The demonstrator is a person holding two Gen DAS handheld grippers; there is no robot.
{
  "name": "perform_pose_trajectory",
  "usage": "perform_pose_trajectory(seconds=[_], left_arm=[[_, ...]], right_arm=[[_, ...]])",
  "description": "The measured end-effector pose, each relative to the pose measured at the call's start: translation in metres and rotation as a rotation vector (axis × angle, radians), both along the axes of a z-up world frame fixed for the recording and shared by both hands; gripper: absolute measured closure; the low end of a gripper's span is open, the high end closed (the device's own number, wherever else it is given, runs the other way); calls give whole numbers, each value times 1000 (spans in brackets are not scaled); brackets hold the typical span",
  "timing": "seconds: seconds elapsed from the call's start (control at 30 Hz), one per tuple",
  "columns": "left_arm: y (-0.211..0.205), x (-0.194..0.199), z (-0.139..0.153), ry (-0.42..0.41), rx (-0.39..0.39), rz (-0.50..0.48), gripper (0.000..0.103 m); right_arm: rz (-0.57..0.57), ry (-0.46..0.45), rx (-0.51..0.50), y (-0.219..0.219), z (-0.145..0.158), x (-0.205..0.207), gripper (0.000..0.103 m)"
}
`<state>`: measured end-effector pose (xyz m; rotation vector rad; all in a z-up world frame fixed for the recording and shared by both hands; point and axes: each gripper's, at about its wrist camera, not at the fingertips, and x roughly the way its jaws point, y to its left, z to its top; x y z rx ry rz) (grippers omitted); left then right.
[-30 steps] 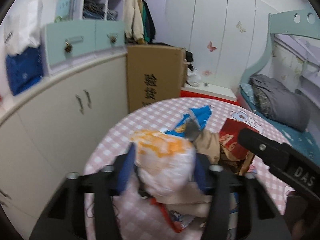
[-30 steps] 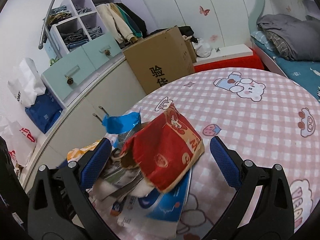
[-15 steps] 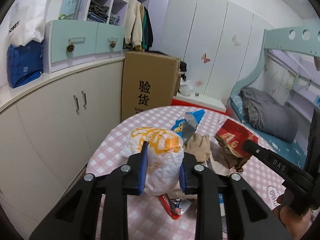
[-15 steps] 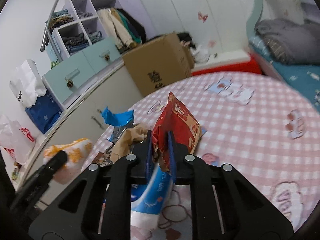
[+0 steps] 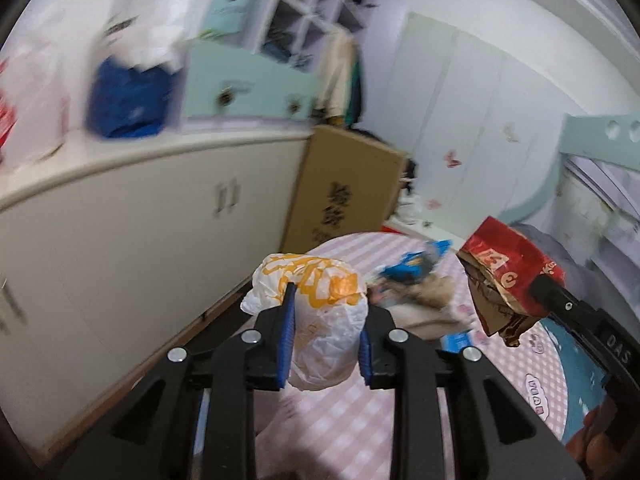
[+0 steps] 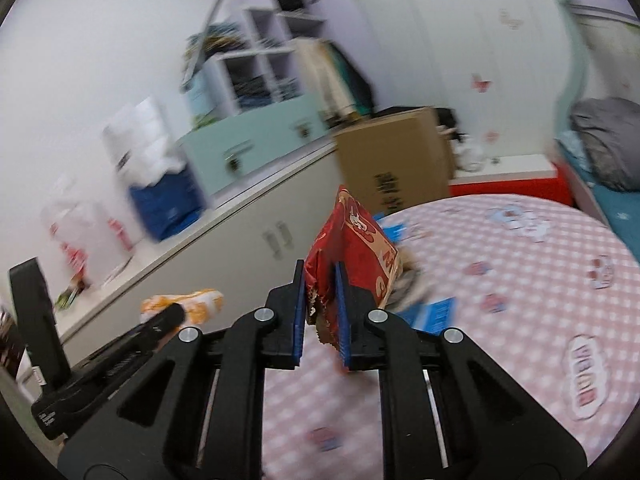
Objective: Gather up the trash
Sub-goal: 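Grasp the red snack wrapper with the right tool while the left grasps the white plastic bag, then carry both items to the blue wastebasket and open both tools to drop them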
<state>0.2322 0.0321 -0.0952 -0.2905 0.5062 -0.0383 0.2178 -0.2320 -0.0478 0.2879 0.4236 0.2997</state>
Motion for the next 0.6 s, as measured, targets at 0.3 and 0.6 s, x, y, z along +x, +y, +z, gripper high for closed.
perform_pose_trajectory(seconds=[0.3,0.6], left_arm=[[100,-16,-56,136,-49,174,77],[192,5,-134,311,-100,307,77]], right_arm=[[284,92,-51,138,-36,2,89],[448,246,-124,251,-122,38,89]])
